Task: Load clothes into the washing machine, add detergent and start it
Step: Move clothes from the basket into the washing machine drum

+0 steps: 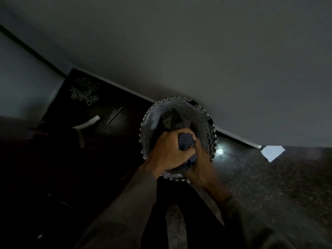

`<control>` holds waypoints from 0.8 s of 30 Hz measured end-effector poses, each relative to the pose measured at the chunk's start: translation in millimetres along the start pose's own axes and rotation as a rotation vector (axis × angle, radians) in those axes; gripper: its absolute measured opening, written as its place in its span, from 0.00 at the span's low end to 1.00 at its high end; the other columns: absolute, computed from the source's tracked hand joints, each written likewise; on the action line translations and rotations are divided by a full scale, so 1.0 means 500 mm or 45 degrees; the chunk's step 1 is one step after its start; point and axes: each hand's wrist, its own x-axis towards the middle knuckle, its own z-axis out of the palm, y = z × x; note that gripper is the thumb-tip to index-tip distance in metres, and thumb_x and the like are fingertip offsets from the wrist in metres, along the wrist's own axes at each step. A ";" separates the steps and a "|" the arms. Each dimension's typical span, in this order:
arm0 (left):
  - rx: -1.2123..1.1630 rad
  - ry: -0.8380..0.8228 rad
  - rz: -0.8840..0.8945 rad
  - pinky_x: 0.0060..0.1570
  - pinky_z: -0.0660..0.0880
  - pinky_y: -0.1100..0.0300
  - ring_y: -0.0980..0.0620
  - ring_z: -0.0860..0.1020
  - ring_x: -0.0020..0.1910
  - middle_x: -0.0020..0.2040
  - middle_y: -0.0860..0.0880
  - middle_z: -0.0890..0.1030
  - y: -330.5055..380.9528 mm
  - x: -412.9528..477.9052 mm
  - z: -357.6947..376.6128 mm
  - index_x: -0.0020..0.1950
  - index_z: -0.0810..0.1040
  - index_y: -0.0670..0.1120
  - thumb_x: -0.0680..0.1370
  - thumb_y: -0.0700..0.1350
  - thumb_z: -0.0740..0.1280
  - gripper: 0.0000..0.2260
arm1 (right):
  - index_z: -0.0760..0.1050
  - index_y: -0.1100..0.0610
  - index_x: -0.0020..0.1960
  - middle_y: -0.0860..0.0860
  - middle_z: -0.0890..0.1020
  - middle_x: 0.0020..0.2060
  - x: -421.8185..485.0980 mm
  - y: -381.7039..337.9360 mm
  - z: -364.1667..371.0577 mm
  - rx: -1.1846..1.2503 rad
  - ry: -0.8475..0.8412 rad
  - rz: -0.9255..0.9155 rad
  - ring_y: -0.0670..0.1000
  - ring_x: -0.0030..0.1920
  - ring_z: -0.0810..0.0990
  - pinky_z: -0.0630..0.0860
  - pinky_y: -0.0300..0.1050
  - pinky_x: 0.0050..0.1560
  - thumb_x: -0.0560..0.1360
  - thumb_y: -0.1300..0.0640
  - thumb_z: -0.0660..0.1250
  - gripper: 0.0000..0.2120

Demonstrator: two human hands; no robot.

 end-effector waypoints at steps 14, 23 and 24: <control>-0.207 0.017 0.008 0.70 0.70 0.52 0.55 0.67 0.73 0.75 0.52 0.66 0.210 -0.099 -0.174 0.75 0.62 0.62 0.58 0.65 0.79 0.49 | 0.80 0.52 0.38 0.41 0.82 0.30 0.046 -0.235 -0.207 0.265 0.001 -0.104 0.34 0.36 0.75 0.74 0.43 0.32 0.63 0.52 0.73 0.05; -0.450 0.264 0.257 0.56 0.79 0.61 0.62 0.79 0.58 0.60 0.55 0.79 0.375 -0.163 -0.263 0.69 0.71 0.49 0.64 0.47 0.81 0.36 | 0.73 0.63 0.65 0.59 0.82 0.57 0.022 -0.433 -0.323 0.595 -0.094 -0.311 0.57 0.58 0.82 0.79 0.61 0.57 0.69 0.67 0.76 0.27; -0.450 0.326 0.306 0.58 0.78 0.58 0.58 0.79 0.60 0.61 0.53 0.80 0.393 -0.171 -0.273 0.68 0.72 0.48 0.64 0.48 0.80 0.34 | 0.69 0.63 0.69 0.59 0.80 0.60 0.013 -0.447 -0.332 0.679 -0.120 -0.356 0.57 0.60 0.81 0.78 0.60 0.59 0.69 0.69 0.75 0.30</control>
